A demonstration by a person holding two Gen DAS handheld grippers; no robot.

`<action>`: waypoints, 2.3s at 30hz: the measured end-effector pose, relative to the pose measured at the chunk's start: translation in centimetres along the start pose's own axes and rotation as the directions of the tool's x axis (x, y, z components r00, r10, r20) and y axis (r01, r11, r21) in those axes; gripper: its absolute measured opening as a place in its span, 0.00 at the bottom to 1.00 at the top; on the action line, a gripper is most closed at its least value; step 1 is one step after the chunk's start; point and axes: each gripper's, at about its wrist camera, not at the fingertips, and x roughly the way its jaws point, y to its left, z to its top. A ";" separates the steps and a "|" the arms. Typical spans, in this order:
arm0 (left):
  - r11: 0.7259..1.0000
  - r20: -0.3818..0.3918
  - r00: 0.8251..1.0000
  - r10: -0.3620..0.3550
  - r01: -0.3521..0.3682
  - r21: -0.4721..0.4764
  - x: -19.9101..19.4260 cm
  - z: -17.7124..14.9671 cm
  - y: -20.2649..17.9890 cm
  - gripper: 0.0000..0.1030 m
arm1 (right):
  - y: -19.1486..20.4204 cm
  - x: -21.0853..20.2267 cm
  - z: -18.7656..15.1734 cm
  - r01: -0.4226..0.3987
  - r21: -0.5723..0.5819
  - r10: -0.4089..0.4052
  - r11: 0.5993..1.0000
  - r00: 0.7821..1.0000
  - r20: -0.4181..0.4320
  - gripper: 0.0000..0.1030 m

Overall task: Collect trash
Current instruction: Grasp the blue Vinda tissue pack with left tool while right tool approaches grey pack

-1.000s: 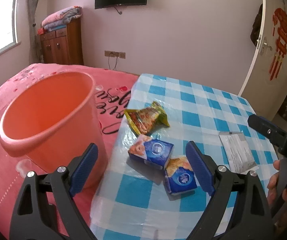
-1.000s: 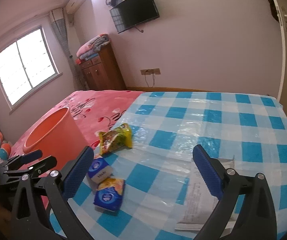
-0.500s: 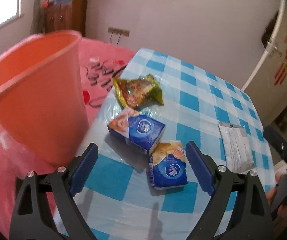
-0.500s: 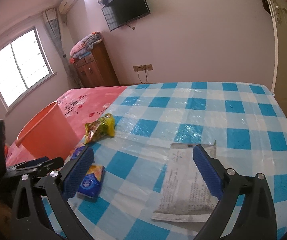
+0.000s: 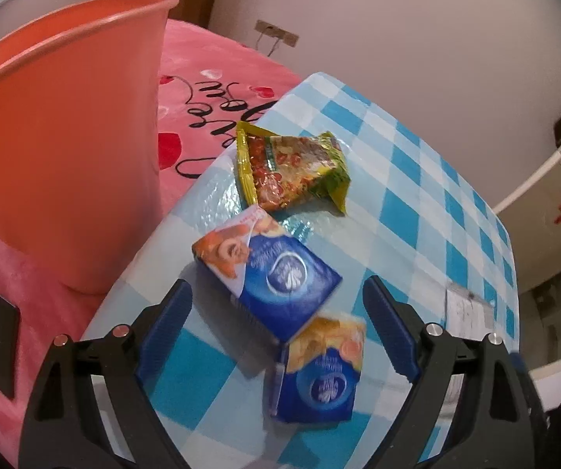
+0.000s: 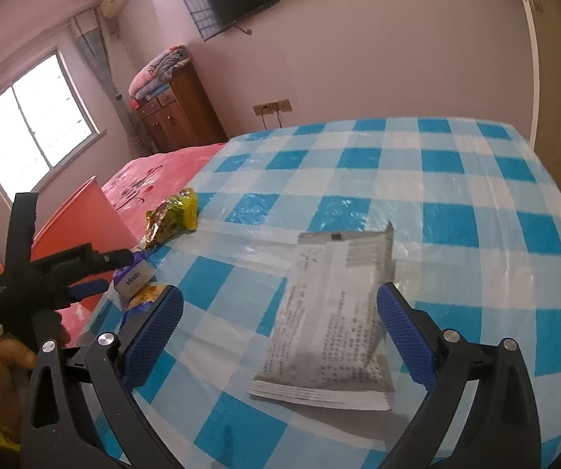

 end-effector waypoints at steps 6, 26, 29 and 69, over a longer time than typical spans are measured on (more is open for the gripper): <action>0.998 -0.002 0.998 0.060 -0.060 -0.013 1.6 0.9 -0.5 0.87 | -1.4 0.4 -0.4 -0.018 0.032 0.019 0.999 0.999 -0.029 0.95; 0.988 0.008 0.989 0.150 -0.150 0.023 3.1 1.4 -0.9 0.79 | -3.5 1.3 -1.1 -0.036 0.080 0.041 0.996 0.997 -0.061 0.95; 0.989 0.007 0.990 0.141 -0.141 0.048 3.2 1.3 -1.3 0.79 | -3.4 1.3 -1.1 -0.035 0.081 0.040 0.996 0.997 -0.063 0.95; 0.930 -0.012 0.995 0.098 -0.087 0.356 3.8 -1.6 -6.2 0.68 | -0.6 5.6 -1.1 0.214 -0.100 -0.229 0.972 0.956 -0.184 0.95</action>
